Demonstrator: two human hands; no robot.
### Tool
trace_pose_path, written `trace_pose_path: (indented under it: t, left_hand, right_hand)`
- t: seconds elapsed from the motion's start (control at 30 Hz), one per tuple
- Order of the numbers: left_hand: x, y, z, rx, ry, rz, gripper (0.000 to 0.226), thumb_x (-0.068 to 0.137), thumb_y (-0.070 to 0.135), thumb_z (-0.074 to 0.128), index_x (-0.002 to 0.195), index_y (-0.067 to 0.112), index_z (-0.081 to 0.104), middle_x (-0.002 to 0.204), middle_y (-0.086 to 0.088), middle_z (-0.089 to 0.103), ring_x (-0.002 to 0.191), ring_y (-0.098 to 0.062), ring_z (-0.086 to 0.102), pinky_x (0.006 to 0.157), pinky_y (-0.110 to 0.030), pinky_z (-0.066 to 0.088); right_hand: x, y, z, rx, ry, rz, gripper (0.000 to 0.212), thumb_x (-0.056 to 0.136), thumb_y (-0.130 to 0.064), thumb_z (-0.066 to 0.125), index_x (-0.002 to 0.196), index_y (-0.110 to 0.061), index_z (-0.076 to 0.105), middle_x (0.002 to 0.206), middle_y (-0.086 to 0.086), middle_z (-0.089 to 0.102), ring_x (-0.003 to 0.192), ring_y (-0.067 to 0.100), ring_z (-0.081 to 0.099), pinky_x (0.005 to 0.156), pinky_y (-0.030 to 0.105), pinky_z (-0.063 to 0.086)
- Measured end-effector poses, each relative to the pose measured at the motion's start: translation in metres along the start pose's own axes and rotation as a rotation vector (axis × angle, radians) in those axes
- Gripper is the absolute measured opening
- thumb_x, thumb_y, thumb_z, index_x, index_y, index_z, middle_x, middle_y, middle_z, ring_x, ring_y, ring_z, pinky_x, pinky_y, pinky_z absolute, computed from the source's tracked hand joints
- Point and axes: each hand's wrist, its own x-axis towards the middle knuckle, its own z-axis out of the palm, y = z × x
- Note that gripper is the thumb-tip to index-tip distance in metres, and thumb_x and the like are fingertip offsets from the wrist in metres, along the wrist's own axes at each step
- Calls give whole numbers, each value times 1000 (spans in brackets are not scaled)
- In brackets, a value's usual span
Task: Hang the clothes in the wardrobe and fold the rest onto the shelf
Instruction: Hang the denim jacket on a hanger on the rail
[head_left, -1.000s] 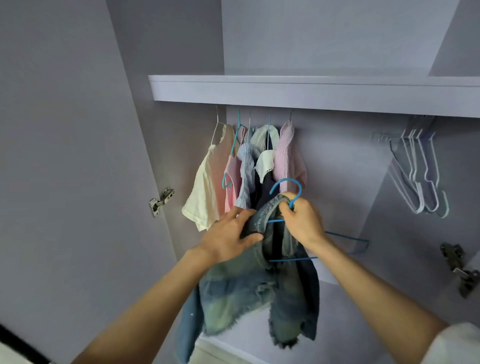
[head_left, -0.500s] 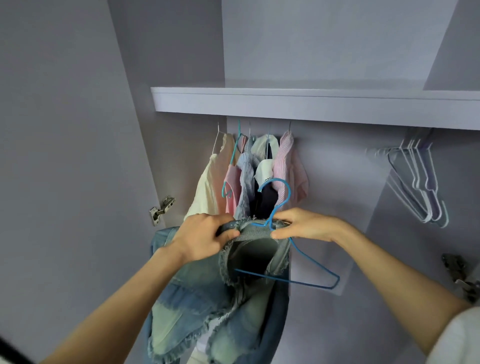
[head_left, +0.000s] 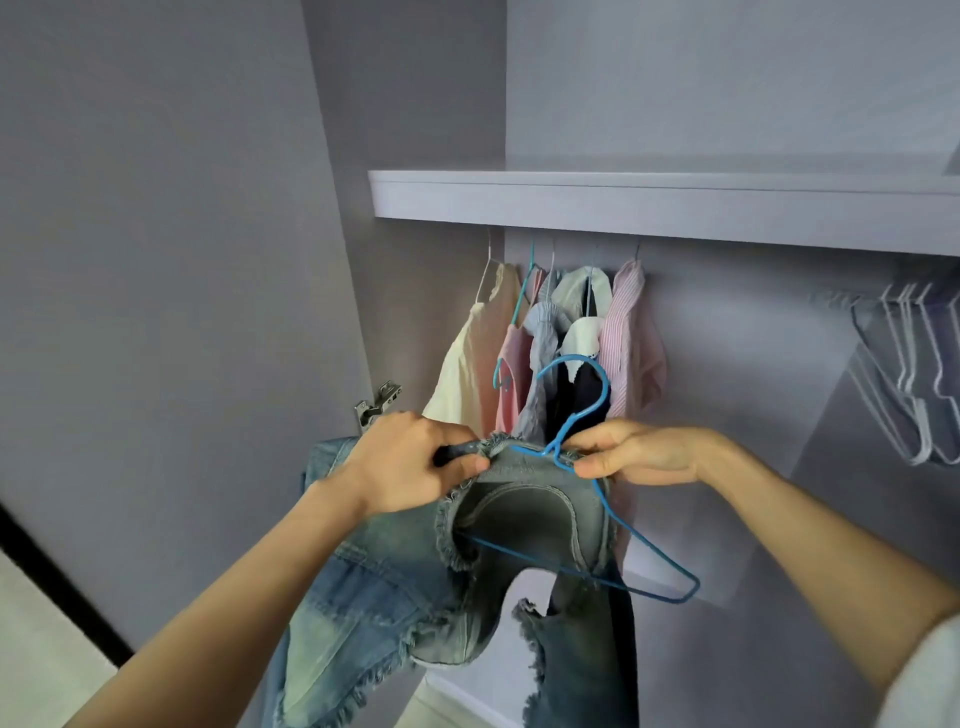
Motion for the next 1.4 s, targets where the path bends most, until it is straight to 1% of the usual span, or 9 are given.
trace_pose_path:
  t: [0.17,0.23,0.33,0.43,0.5,0.57,0.77,1.13,1.4]
  left_hand:
    - [-5,-2,-6,54,-11,1,44,91,48,52,55,33,31,47,3,35,51,-17,32,54,-26,25]
    - [-6,-1,-5,37,-13,14,47,91,52,49,54,33,28,45,3,32,49,-17,31,53,-26,24]
    - [-6,1,-2,35,1,34,45,87,56,39,55,26,27,47,2,33,49,-18,31,53,-27,23]
    - [-3,3,0,24,22,14,49,92,53,46,55,30,23,48,1,32,53,-25,34,54,-28,25]
    - [-3,4,2,33,35,19,50,92,47,51,54,32,21,48,0,31,54,-28,35,54,-28,26]
    - [-4,1,1,30,63,10,48,92,43,53,54,30,26,47,-1,39,56,-35,44,54,-28,27]
    - [-13,-16,2,211,88,-172,34,93,50,45,85,22,62,77,-3,68,81,-30,62,63,-30,42]
    - [-11,-23,7,330,161,-356,33,92,49,46,91,23,66,84,-2,70,84,-31,64,66,-31,45]
    - [-11,-20,21,301,172,-498,31,93,46,46,97,23,66,94,-9,70,89,-38,62,68,-34,45]
  right_hand:
    - [5,-3,2,-134,27,-5,19,92,-4,51,104,-14,61,95,-8,63,94,6,55,87,18,38]
    - [6,-7,4,-268,102,-38,21,94,-7,51,91,-25,60,80,-22,64,79,-11,55,76,7,40]
    - [11,-7,8,-632,250,-57,28,94,-18,53,71,-34,49,65,-15,49,58,-2,42,58,13,35]
    - [17,1,10,-963,450,-19,18,90,-28,54,74,-29,45,74,-8,50,69,14,50,63,28,41]
    - [18,9,9,-1123,606,22,10,87,-30,53,96,-28,55,100,-5,55,93,23,57,76,33,43]
    - [14,20,0,-1092,728,120,26,86,-28,53,112,-27,55,116,-4,50,107,23,55,78,33,39]
    - [-11,57,-30,-905,904,302,33,87,-22,55,119,-28,52,120,-2,48,114,23,53,84,34,46]
    - [-20,71,-40,-1153,775,476,43,87,-6,46,128,-22,48,130,3,46,119,27,48,88,37,45]
    - [-12,59,-27,-865,1027,238,23,89,-15,47,108,-18,59,100,12,68,89,32,62,66,32,42]
